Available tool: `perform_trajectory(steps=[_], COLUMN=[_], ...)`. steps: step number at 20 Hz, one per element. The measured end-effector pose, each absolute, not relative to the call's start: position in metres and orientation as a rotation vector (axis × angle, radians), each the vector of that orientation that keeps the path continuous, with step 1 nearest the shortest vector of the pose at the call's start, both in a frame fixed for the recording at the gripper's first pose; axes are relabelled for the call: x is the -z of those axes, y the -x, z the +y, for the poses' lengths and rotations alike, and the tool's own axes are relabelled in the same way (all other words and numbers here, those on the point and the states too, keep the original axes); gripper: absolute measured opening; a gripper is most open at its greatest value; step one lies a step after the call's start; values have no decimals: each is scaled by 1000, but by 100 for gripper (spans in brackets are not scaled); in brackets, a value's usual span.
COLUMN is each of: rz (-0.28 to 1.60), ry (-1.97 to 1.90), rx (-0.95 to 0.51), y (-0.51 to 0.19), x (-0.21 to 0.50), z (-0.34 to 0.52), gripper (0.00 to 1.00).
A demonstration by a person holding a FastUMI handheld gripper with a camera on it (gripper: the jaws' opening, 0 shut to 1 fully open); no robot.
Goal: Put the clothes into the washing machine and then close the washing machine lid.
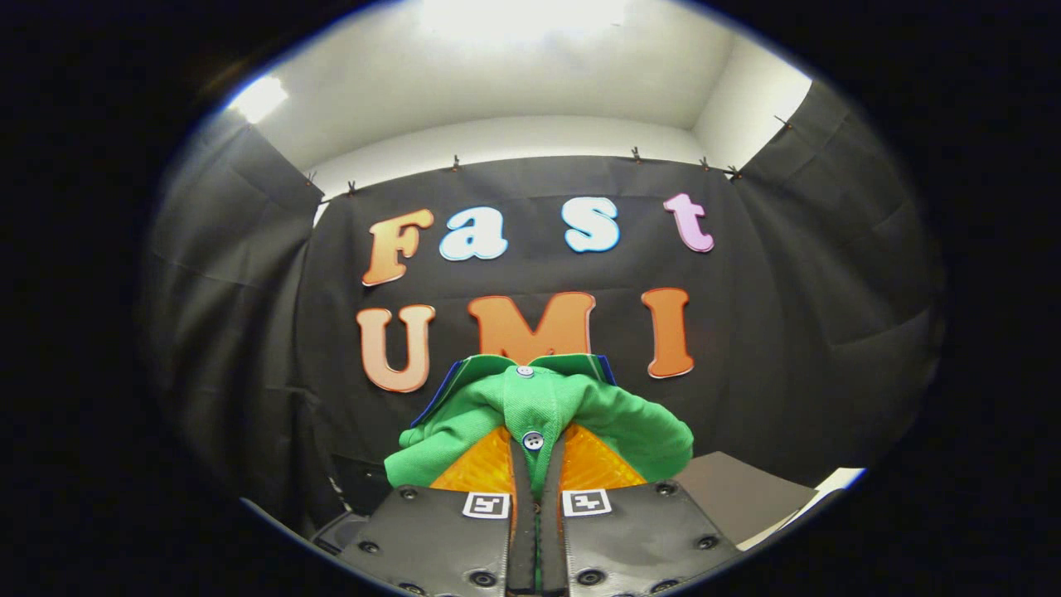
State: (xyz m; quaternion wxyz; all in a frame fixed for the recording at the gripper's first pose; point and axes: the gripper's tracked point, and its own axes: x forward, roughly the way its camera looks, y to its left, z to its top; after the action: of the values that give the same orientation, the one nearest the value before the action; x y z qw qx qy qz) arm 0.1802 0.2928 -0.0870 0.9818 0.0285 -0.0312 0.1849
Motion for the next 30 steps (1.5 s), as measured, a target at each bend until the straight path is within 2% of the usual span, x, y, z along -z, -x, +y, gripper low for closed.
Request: perform_trajectory(steps=[7,15,19,25,30], rz=[-63,59,151,341,596], ry=[-95,-126,-99,-97,-60], rx=[-534,-663,-682,-687,-550], y=[-172,-173,-170,-166,-173], x=[80,141,201,331,469], z=[404,521,561,609,588], gripper=[10,10,10,10,10])
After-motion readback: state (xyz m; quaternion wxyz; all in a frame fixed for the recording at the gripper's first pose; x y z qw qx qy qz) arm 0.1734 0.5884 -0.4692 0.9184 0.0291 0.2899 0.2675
